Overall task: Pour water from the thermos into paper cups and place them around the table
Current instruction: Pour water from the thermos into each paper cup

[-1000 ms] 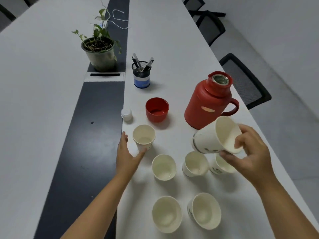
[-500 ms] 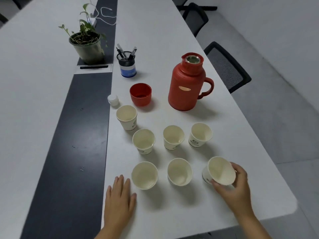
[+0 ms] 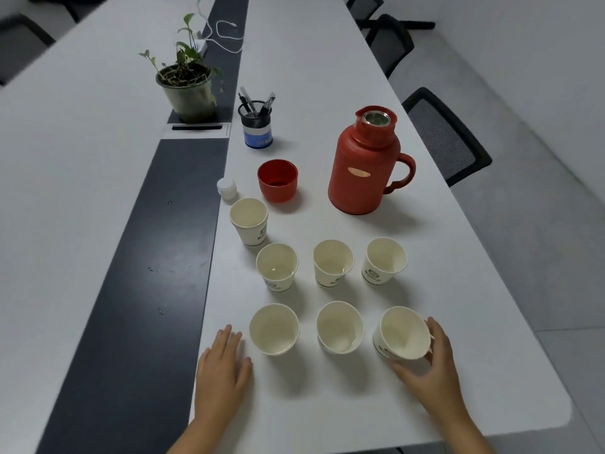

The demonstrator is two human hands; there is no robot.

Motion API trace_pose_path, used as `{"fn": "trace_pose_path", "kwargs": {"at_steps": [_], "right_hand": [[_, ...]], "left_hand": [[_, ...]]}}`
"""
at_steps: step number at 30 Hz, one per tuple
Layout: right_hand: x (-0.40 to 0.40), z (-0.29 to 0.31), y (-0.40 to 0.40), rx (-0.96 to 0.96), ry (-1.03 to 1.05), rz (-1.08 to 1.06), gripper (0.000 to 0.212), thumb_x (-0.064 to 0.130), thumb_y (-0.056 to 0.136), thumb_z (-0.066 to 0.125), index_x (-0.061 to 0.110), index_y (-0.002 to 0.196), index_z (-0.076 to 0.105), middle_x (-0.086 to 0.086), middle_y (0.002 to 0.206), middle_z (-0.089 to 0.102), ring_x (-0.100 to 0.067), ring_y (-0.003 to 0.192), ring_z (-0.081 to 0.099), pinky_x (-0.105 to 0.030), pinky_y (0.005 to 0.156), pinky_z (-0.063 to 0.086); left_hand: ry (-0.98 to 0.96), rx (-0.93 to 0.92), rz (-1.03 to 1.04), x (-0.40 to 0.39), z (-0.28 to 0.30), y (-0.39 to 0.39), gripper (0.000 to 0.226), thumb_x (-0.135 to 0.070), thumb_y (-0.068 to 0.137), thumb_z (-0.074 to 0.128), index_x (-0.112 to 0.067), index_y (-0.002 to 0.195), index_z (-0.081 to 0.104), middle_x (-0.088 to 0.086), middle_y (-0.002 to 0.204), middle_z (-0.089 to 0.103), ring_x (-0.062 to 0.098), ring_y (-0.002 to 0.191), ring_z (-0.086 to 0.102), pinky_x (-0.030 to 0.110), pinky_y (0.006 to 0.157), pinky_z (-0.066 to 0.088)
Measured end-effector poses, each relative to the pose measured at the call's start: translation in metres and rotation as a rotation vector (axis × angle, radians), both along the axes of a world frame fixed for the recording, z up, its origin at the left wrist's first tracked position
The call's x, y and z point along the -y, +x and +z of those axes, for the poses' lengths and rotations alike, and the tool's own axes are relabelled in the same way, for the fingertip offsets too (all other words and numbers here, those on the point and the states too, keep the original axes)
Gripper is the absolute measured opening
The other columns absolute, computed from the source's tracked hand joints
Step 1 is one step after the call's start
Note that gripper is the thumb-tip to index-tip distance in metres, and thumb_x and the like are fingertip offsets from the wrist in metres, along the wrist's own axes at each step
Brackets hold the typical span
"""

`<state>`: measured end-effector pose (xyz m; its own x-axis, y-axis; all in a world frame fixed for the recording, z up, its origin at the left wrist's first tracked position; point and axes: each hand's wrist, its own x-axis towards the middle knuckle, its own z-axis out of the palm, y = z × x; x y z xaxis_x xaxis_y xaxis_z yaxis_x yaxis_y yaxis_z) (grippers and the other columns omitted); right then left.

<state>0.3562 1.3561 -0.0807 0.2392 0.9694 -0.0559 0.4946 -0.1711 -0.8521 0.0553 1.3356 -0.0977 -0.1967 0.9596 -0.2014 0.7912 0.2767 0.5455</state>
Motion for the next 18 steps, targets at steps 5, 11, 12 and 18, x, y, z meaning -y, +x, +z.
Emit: {"fn": "trace_pose_path", "kwargs": {"at_steps": [5,11,12,18], "right_hand": [[-0.001,0.004,0.021,0.004,0.027,0.076,0.085,-0.016,0.054,0.075,0.018,0.12,0.034,-0.015,0.124,0.041,0.0,0.098,0.05,0.004,0.081,0.037],[-0.05,0.016,0.05,0.035,0.015,0.115,0.066,-0.012,0.064,0.071,0.0,0.123,0.041,-0.011,0.12,0.046,-0.014,0.104,0.052,0.001,0.082,0.04],[-0.063,0.02,0.053,0.032,0.012,0.15,0.062,-0.012,0.066,0.07,0.001,0.12,0.044,-0.01,0.118,0.047,-0.019,0.103,0.052,0.0,0.082,0.04],[-0.094,0.03,0.07,-0.102,-0.114,0.516,0.059,-0.016,0.073,0.056,0.031,0.108,0.046,0.01,0.114,0.051,0.01,0.104,0.048,-0.004,0.087,0.039]], "left_hand": [[0.222,0.066,0.14,-0.031,0.041,-0.007,0.036,0.0,0.083,0.06,-0.001,0.119,0.056,0.013,0.136,0.048,0.032,0.123,0.046,0.042,0.093,0.041],[0.524,0.13,-0.058,-0.087,0.095,0.042,0.033,-0.006,0.076,0.059,0.006,0.106,0.062,0.022,0.111,0.061,0.025,0.093,0.055,0.038,0.08,0.044],[0.538,0.15,-0.078,-0.098,0.1,0.055,0.034,-0.008,0.075,0.056,0.005,0.106,0.062,0.021,0.111,0.061,0.023,0.094,0.053,0.037,0.081,0.043],[0.53,0.237,-0.145,-0.145,0.104,0.129,0.037,-0.02,0.081,0.051,0.005,0.106,0.061,0.018,0.112,0.061,0.024,0.103,0.055,0.031,0.085,0.047]]}}
